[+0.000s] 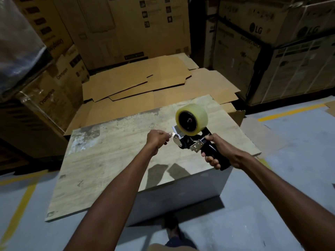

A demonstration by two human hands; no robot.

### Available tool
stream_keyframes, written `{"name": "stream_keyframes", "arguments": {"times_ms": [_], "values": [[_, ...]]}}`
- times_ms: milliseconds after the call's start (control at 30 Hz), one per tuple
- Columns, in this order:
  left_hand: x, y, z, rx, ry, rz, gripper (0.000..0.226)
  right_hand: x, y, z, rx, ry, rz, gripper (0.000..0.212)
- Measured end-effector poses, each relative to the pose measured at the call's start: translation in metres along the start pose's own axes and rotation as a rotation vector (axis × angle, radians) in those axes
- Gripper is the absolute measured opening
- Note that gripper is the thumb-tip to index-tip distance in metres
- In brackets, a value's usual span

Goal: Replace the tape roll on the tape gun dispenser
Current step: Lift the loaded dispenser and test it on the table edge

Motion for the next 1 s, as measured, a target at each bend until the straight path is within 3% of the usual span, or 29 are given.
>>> {"name": "stream_keyframes", "arguments": {"times_ms": [200, 433, 667, 1000], "values": [[-0.029, 0.007, 0.01, -0.105, -0.135, 0.021, 0.019, 0.066, -0.007, 0.039, -0.026, -0.124, 0.025, 0.063], [-0.094, -0.005, 0.013, -0.25, -0.224, 0.02, 0.026, 0.14, -0.027, 0.09, 0.207, -0.295, 0.052, 0.064], [-0.159, 0.0, 0.024, -0.38, -0.254, 0.001, 0.02, 0.224, -0.06, 0.14, 0.32, -0.479, 0.071, 0.052], [-0.18, -0.008, 0.016, -0.437, -0.422, 0.179, 0.026, 0.26, -0.101, 0.177, 0.41, -0.618, 0.047, 0.045]]}}
Point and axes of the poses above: each hand's wrist, its own y-axis away from the middle knuckle, its own z-axis out of the palm, x = y × z, the point moved 8 cm from there along -y, towards the middle knuckle, and after that the axes turned 12 degrees about y, right-handed, at the moved point
